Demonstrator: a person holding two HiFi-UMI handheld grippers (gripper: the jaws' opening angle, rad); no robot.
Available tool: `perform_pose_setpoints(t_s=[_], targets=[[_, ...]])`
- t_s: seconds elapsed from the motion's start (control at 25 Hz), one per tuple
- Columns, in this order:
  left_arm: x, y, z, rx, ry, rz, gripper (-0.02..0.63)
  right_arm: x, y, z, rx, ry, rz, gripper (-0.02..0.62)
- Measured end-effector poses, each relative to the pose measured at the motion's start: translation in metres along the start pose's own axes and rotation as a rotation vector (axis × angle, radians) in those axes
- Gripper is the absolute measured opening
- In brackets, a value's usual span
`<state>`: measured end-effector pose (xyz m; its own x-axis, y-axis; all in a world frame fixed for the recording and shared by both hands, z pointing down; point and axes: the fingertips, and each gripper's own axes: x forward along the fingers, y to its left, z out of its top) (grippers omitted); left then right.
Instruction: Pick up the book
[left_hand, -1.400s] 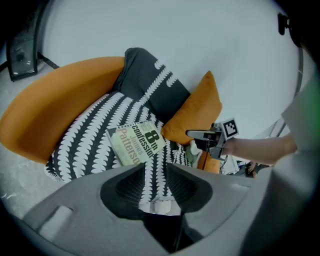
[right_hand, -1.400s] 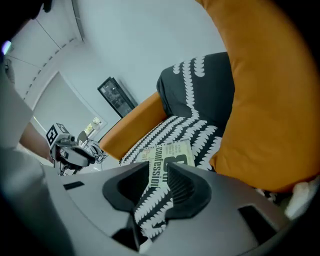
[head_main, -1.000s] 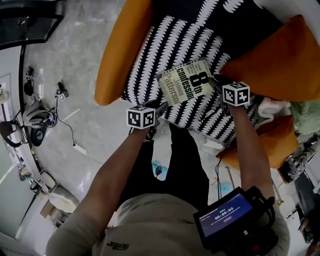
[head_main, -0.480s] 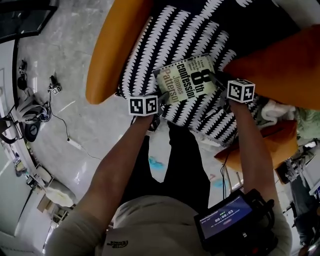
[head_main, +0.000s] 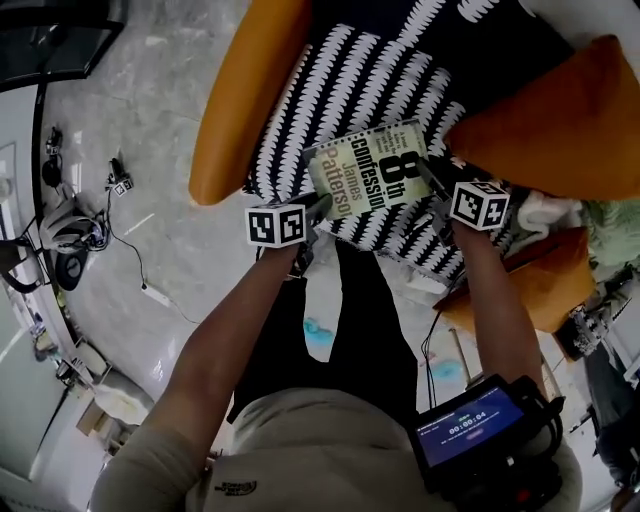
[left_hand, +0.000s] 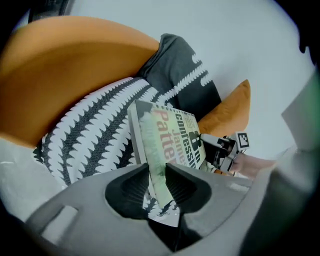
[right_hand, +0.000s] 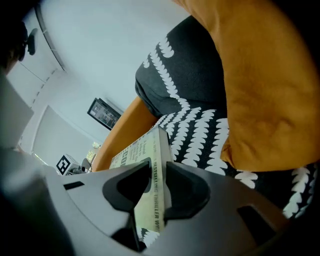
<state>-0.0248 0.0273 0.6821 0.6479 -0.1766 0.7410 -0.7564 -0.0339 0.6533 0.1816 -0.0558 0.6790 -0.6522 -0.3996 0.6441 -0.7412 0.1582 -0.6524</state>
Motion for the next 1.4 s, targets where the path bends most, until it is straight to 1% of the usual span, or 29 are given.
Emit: perform_pose_setpoints(t_s=[0.16, 0.36, 0.56, 0.64, 0.8, 0.92, 1.08, 1.24, 1.4], targets=[[-0.037, -0.013, 0.006, 0.020, -0.017, -0.019, 0.106, -0.021, 0.038, 0.011, 0.013, -0.053, 0.000, 0.109], [-0.087, -0.035, 0.010, 0.079, -0.053, -0.032, 0.104, -0.058, 0.085, 0.019, 0.010, -0.135, -0.009, 0.106], [-0.157, -0.058, 0.004, 0.117, -0.087, -0.065, 0.101, -0.100, 0.151, 0.010, 0.017, -0.206, -0.029, 0.105], [-0.174, -0.066, 0.007, 0.128, -0.091, -0.084, 0.097, -0.112, 0.167, 0.013, 0.023, -0.236, -0.038, 0.106], [-0.211, -0.082, 0.008, 0.172, -0.101, -0.097, 0.097, -0.136, 0.201, 0.012, 0.035, -0.281, -0.051, 0.104], [-0.251, -0.097, 0.007, 0.218, -0.125, -0.117, 0.095, -0.162, 0.241, 0.009, 0.026, -0.328, -0.065, 0.104], [-0.310, -0.112, 0.001, 0.265, -0.155, -0.128, 0.092, -0.194, 0.299, -0.006, 0.022, -0.373, -0.080, 0.104], [-0.334, -0.123, 0.008, 0.308, -0.190, -0.123, 0.087, -0.206, 0.317, -0.010, 0.039, -0.402, -0.082, 0.103], [-0.386, -0.138, -0.010, 0.338, -0.214, -0.153, 0.086, -0.236, 0.370, -0.023, 0.015, -0.457, -0.088, 0.103]])
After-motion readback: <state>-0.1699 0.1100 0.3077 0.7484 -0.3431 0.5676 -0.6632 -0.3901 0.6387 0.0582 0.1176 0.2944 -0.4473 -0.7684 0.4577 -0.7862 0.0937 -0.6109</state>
